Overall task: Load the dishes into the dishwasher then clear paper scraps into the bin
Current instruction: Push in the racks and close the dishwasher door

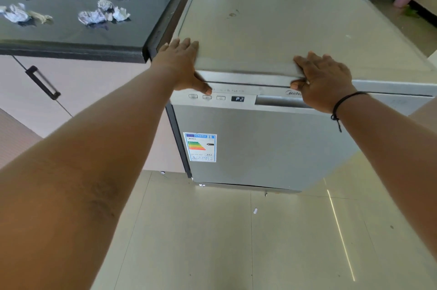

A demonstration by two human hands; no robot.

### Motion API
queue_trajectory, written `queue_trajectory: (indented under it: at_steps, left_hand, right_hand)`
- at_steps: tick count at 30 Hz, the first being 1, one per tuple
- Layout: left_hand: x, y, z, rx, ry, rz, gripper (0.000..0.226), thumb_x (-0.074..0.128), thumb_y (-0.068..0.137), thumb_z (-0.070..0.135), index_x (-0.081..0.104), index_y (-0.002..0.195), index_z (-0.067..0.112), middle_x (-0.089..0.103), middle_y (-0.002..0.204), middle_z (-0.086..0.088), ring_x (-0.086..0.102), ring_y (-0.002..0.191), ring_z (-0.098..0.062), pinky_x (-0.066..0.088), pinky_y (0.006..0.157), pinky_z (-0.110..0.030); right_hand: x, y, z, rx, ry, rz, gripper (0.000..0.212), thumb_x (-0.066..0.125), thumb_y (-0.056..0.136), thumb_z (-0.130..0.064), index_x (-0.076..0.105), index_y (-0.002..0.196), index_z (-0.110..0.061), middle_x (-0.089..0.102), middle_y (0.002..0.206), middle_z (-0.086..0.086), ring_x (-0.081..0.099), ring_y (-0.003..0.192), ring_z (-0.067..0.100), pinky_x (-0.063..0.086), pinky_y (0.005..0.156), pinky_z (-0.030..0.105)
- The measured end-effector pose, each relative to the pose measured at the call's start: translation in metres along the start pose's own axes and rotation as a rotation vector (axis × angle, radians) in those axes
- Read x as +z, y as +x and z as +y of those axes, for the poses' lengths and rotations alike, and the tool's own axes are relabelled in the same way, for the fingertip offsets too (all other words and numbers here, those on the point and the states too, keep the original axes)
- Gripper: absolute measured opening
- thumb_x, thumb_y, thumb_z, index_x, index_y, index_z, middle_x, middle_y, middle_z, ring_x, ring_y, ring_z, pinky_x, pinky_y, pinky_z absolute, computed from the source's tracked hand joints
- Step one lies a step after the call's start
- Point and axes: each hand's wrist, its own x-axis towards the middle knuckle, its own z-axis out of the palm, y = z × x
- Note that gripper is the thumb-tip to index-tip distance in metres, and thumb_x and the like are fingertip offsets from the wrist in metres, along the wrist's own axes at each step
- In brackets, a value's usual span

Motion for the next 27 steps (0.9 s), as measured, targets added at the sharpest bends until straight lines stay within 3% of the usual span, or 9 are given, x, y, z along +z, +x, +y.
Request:
queue_trajectory:
  at_steps: [11,18,23,27]
  left_hand:
    - [-0.007,-0.007,0.004,-0.047,-0.065,-0.104,0.13,0.067,0.06,0.077,0.0,0.152,0.014,-0.001,0.161,-0.01,-0.002,0.147,-0.03,0.003,0.119,-0.044]
    - [-0.008,-0.004,-0.001,-0.033,-0.091,-0.168,0.13,0.061,0.065,0.078,-0.014,0.15,0.014,-0.015,0.159,-0.009,-0.02,0.144,-0.03,-0.007,0.117,-0.045]
    - [-0.015,-0.002,-0.003,0.027,-0.095,-0.263,0.123,0.049,0.073,0.079,-0.017,0.15,0.01,-0.021,0.157,-0.015,-0.022,0.143,-0.034,-0.009,0.118,-0.048]
    - [-0.021,0.004,-0.012,0.109,-0.225,-0.362,0.112,0.041,0.08,0.076,-0.016,0.149,0.009,-0.025,0.155,-0.015,-0.026,0.142,-0.031,-0.014,0.116,-0.048]
  right_hand:
    - [-0.014,-0.008,-0.009,0.042,-0.001,-0.199,0.061,0.025,0.1,-0.047,-0.002,0.152,-0.032,-0.005,0.161,0.003,-0.002,0.147,0.031,0.002,0.118,0.045]
    - [-0.033,-0.004,-0.029,0.144,-0.055,-0.376,0.065,0.021,0.101,-0.045,-0.016,0.151,-0.026,-0.017,0.159,0.006,-0.009,0.146,0.034,0.001,0.119,0.047]
    - [-0.052,0.0,-0.065,0.286,0.021,-0.523,0.093,0.024,0.088,-0.071,-0.017,0.15,-0.015,-0.019,0.158,0.01,-0.01,0.146,0.033,0.004,0.119,0.046]
    - [-0.058,0.009,-0.11,0.393,0.093,-0.551,0.105,0.021,0.079,-0.084,-0.017,0.15,-0.016,-0.02,0.158,0.008,-0.011,0.146,0.036,0.004,0.118,0.049]
